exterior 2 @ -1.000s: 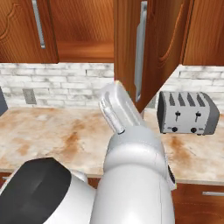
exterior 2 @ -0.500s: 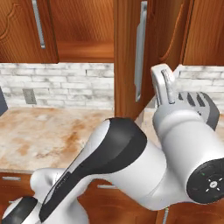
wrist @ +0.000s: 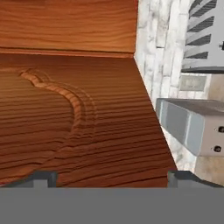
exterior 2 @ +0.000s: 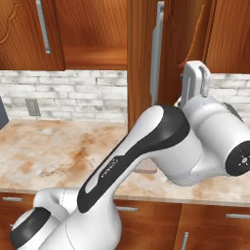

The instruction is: Open the cabinet and move the ladle to the pot. Then close the cabinet.

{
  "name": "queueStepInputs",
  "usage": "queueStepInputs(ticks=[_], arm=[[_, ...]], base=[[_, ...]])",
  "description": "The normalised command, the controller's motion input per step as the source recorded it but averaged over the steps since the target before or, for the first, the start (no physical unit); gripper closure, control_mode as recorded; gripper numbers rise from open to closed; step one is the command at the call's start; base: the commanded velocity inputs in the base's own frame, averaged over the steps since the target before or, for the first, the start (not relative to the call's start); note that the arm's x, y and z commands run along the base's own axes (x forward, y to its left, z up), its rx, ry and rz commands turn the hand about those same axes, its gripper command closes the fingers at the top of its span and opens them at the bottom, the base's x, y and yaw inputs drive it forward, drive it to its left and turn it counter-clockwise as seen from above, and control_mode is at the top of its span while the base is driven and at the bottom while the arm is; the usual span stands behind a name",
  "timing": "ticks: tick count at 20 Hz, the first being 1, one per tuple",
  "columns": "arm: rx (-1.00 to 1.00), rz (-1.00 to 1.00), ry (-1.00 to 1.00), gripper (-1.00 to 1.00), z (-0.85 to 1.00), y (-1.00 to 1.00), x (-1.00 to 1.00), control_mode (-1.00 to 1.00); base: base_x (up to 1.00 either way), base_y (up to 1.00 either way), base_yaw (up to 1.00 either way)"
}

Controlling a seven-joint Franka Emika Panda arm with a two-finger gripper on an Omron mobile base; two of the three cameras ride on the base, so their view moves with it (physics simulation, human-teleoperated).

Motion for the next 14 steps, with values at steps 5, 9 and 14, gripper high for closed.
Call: queueStepInputs(ticks=[5, 9, 14], arm=[[0.05, 0.07, -0.08, -1.0, 0.11, 0.42, -0.2, -1.0], [0.0, 0.02, -0.13, -1.0, 0.22, 0.92, -0.43, -1.0], [0.0, 0.01, -0.07, -1.0, 0.12, 1.0, -0.06, -1.0]], base=[[0.0, 0.0, 0.0], [0.0, 0.0, 0.0], [0.0, 0.0, 0.0]])
